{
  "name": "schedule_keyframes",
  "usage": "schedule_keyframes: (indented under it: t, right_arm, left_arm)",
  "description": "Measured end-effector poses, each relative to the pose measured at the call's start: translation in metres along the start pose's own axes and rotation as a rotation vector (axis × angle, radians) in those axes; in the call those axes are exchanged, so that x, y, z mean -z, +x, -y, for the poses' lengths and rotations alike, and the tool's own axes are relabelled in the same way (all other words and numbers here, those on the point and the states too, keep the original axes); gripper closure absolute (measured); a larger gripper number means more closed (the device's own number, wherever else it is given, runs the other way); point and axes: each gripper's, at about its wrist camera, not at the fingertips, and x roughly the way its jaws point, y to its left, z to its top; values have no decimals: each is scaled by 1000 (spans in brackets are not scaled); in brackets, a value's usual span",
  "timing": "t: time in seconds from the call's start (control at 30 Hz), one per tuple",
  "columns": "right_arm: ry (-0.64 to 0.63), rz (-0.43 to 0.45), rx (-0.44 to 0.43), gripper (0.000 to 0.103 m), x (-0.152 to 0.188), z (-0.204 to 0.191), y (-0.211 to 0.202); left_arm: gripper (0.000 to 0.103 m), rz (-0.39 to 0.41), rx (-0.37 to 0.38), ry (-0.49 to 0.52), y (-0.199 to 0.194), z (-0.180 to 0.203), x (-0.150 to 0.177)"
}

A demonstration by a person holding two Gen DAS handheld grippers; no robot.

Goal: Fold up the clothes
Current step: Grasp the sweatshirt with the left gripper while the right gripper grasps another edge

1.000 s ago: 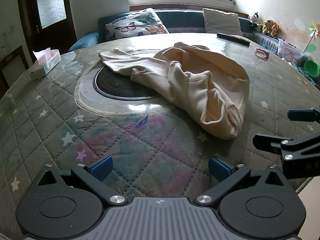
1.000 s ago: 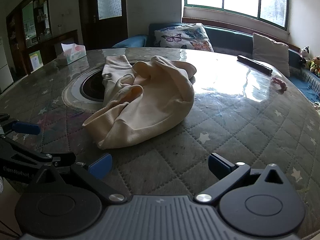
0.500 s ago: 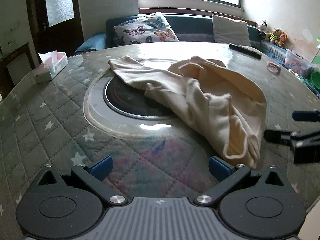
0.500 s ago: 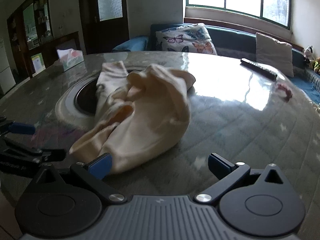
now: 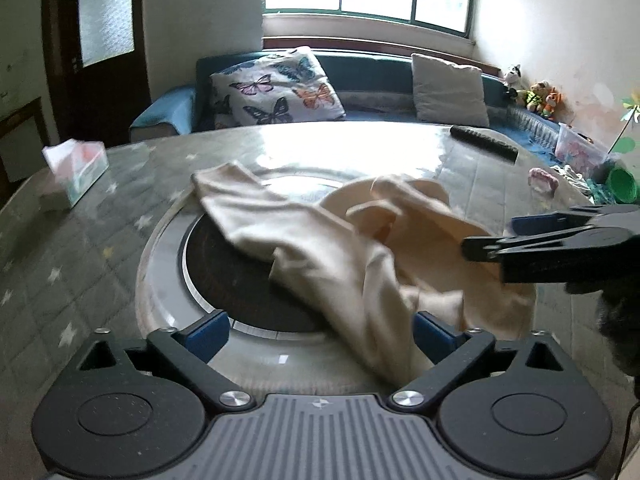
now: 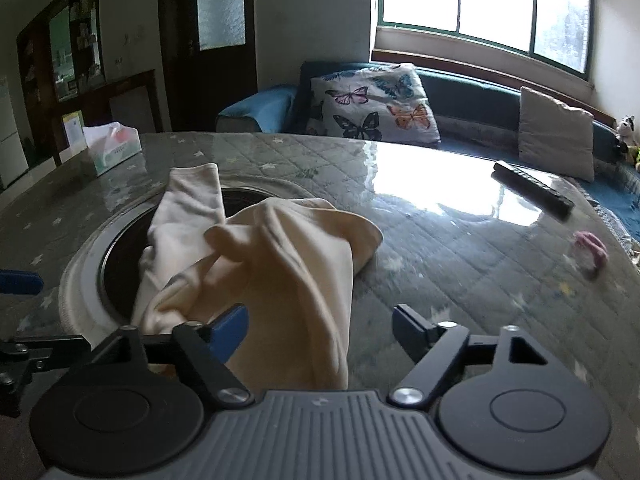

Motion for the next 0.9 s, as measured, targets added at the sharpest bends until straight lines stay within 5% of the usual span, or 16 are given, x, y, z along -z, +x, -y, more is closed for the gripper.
schedule_keyframes:
  t: [0.2,0.3,0.4,0.47,0.63,0.9]
  right_arm:
    - [-26,-28,-35,50,-18,3,31]
    - [-26,-40,-45,71,-22,6,40]
    - [5,-34,-50,85,-22,14,40]
    - [27,-22,-41,95,-21,20,36]
    - [116,16,28,99,-15,50,17]
    - [282,-62,148,95,12,94,19]
  left_arm:
    - [17,3,30,40,28,10,-25]
    - [20,-12,57,64,45,18,-34]
    - [34,-35,59,96,61,25,-38]
    - [57,-61,59,95,71,26,-39]
    - [88,-88,67,56,75,15,-32]
    - [94,-62,51,38,52,-5,-21]
